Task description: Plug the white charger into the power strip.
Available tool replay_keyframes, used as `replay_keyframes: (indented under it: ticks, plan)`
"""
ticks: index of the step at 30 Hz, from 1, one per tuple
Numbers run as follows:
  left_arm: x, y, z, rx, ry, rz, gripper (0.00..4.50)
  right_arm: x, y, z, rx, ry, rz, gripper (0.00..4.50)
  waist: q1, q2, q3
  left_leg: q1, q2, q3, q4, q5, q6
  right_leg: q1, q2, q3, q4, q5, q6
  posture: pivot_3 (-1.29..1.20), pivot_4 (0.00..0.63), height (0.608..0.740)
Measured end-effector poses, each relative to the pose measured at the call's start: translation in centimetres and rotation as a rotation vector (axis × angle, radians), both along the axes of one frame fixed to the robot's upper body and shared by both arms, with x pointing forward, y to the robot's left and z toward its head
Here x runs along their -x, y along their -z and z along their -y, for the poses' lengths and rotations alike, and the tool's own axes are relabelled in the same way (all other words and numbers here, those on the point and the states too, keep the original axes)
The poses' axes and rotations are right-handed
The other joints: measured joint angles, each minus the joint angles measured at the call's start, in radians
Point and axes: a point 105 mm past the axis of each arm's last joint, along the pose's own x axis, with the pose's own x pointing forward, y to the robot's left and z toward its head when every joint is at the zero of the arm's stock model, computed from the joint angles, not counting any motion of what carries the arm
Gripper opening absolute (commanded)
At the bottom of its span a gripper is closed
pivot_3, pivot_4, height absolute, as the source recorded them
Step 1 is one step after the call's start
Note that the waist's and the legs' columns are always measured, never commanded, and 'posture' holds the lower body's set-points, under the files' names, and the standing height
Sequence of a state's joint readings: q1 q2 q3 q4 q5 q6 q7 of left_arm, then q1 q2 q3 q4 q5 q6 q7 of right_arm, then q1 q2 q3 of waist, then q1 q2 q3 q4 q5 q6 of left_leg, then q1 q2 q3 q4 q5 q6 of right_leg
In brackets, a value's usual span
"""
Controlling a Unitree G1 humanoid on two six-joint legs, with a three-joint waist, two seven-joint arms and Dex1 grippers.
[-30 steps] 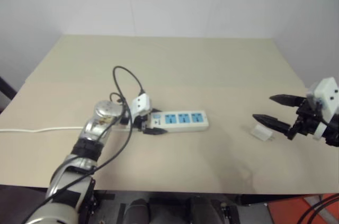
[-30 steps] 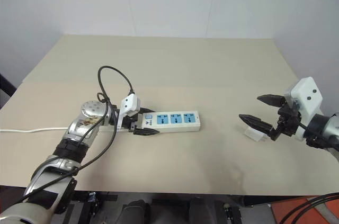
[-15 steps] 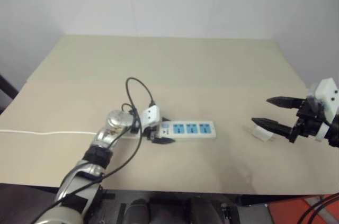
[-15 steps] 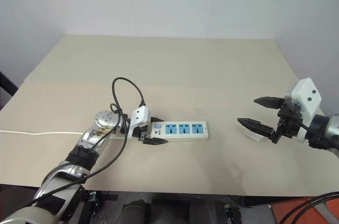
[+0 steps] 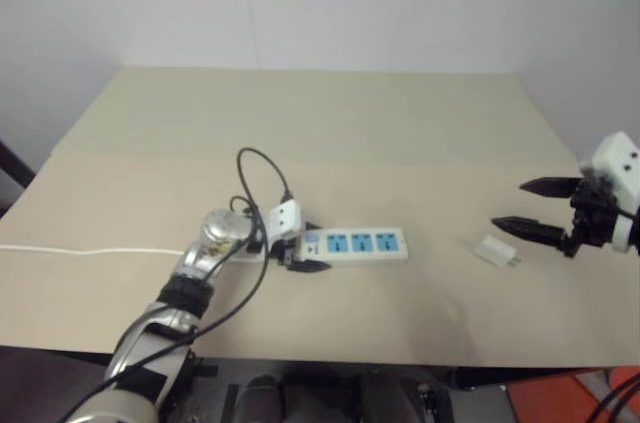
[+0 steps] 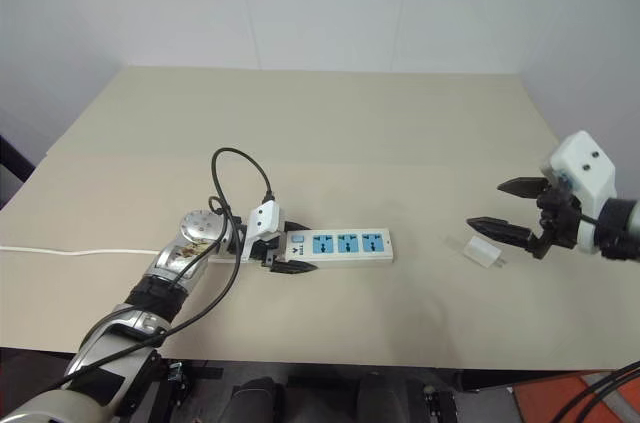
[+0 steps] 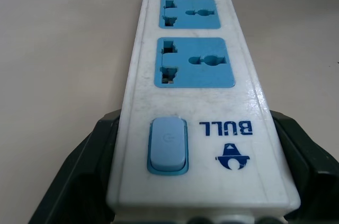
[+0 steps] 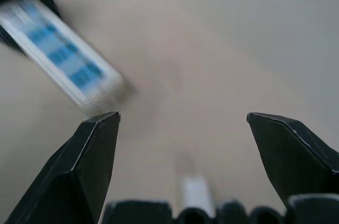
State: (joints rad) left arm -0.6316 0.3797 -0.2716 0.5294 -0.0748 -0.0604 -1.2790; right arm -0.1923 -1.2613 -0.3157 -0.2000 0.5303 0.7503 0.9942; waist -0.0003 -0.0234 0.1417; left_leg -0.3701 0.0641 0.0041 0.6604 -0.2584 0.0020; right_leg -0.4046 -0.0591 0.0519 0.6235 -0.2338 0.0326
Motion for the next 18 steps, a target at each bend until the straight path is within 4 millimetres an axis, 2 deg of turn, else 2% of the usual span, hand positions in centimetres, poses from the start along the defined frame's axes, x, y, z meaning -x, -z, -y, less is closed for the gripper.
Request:
replay_keyframes:
  ticks: [4,9,14,18]
  plan:
    - [-0.1,-0.2,0.4,-0.003,0.023,-0.001,3.32,-1.5,-0.5,0.5,0.044,0.067,-0.103,4.50,-0.003,0.001,0.000,-0.001,0.000,0.000,0.000,0.000,0.000,-0.001,0.000,0.001,-0.001,0.000,0.000,0.00,0.150,0.740]
    - [0.0,0.0,1.2,0.005,0.047,-0.001,3.32,-3.5,-0.1,0.8,0.105,0.138,-0.247,4.50,-0.001,0.001,0.000,-0.005,0.000,0.000,0.000,0.000,0.000,-0.003,0.000,0.001,-0.004,0.000,0.000,0.00,0.150,0.740]
    - [0.1,-0.1,1.8,0.015,0.065,0.002,3.32,-4.4,3.1,2.0,0.204,0.177,-0.427,4.50,0.012,0.005,-0.002,-0.011,0.000,0.000,0.000,-0.001,0.001,-0.006,0.000,0.000,-0.007,0.000,0.001,0.00,0.150,0.740]
    - [0.2,-0.2,2.0,0.019,0.071,0.005,3.32,-4.5,4.6,2.3,0.274,0.152,-0.494,4.50,0.018,0.008,-0.004,-0.017,-0.001,0.000,0.001,-0.001,0.001,-0.014,-0.001,0.000,-0.005,0.001,0.002,0.00,0.150,0.740]
